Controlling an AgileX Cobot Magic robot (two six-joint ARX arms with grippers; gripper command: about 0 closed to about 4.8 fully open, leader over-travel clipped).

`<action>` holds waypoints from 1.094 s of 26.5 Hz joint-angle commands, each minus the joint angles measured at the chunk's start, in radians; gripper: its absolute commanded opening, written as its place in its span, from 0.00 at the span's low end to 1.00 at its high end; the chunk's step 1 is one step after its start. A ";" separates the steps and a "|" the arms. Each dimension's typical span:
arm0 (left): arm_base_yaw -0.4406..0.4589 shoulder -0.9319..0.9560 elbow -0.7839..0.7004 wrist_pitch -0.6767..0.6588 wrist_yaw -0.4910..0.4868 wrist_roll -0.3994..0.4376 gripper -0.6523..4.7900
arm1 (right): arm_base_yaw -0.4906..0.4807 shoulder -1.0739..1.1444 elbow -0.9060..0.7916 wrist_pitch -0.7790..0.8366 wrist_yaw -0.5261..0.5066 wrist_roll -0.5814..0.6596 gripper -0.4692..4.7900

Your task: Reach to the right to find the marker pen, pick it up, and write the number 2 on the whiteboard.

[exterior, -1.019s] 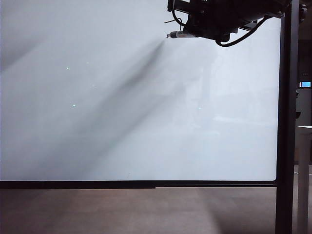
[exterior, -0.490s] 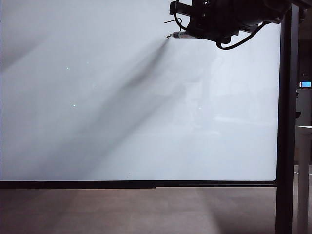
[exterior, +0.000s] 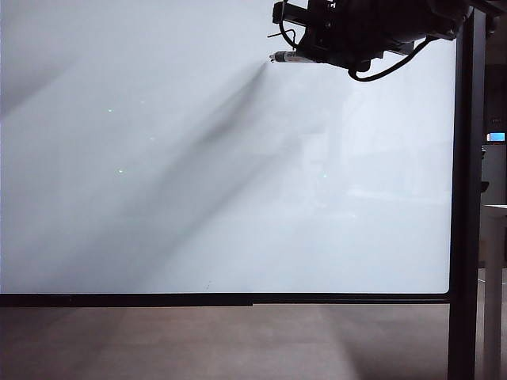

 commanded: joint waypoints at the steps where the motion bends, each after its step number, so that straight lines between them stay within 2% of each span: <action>1: -0.001 -0.001 0.004 0.013 0.006 -0.002 0.11 | 0.002 -0.003 0.005 0.025 0.017 -0.002 0.17; 29: -0.001 -0.001 0.004 0.013 0.005 -0.002 0.11 | 0.002 0.021 0.027 0.015 0.043 -0.002 0.17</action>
